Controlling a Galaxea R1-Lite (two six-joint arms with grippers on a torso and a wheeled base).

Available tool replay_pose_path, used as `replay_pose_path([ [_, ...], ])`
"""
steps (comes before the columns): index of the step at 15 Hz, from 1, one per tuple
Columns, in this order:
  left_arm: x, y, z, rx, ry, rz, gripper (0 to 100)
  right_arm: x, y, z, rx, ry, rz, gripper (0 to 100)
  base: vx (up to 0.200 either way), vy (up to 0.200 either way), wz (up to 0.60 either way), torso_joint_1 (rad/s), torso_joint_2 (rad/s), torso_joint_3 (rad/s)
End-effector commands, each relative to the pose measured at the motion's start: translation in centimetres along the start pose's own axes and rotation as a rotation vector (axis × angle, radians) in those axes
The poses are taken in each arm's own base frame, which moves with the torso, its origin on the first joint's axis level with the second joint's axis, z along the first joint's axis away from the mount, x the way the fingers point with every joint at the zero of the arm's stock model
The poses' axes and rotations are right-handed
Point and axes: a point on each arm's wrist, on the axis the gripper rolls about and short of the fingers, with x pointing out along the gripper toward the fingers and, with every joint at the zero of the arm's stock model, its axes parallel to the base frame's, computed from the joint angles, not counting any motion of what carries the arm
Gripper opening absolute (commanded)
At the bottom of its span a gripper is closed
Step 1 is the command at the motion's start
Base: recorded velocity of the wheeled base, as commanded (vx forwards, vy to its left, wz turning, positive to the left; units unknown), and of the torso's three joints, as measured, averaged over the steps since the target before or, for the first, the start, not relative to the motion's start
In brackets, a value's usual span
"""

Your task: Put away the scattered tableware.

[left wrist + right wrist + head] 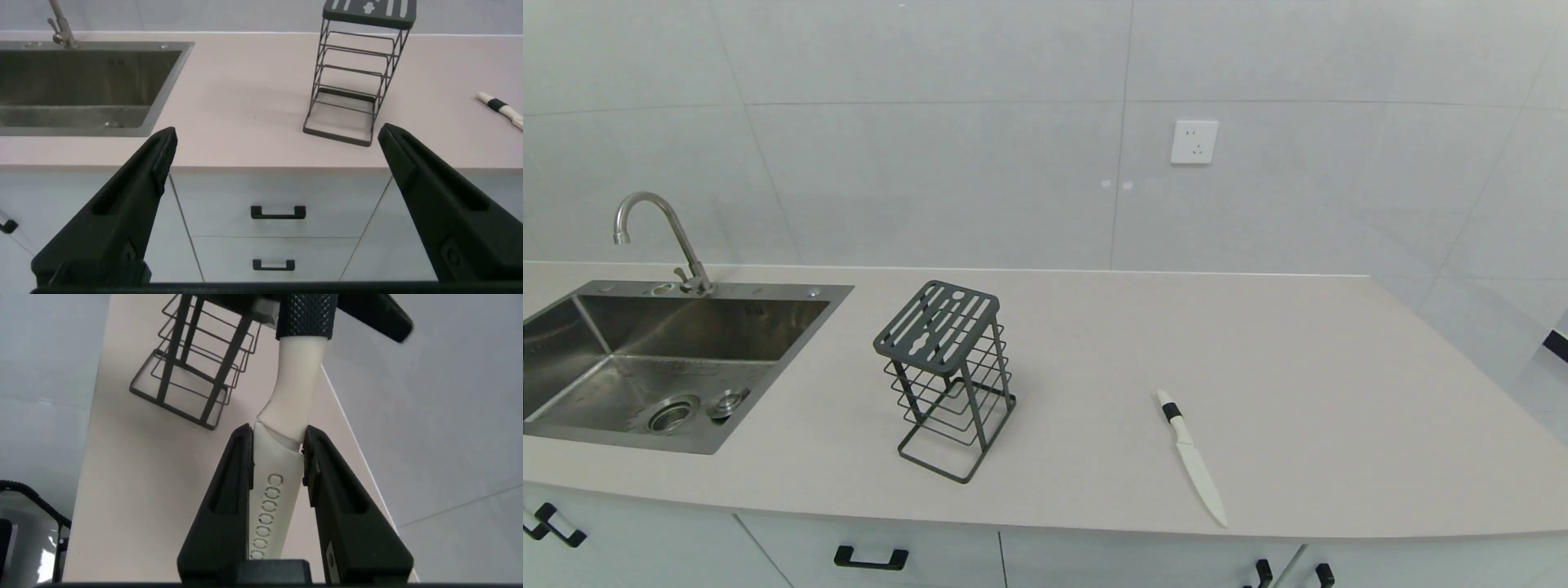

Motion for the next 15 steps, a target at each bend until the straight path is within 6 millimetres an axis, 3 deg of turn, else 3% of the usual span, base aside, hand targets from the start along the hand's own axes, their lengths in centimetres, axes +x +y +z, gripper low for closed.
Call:
replay_pose_path([
  [1, 0.01, 0.0, 0.01, -0.002, 0.001, -0.001, 100, 0.01, 0.0, -0.01, 0.0, 0.002, 0.0, 100, 0.0, 0.0, 0.0, 0.0, 0.0, 0.0],
  [12, 0.01, 0.0, 0.01, 0.003, 0.001, 0.0, 100, 0.01, 0.0, -0.01, 0.0, 0.002, 0.0, 100, 0.0, 0.0, 0.0, 0.0, 0.0, 0.0],
  [15, 0.01, 0.0, 0.01, 0.003, 0.001, 0.0, 100, 0.01, 0.0, -0.01, 0.0, 0.002, 0.002, 100, 0.0, 0.0, 0.0, 0.191, 0.0, 0.183],
])
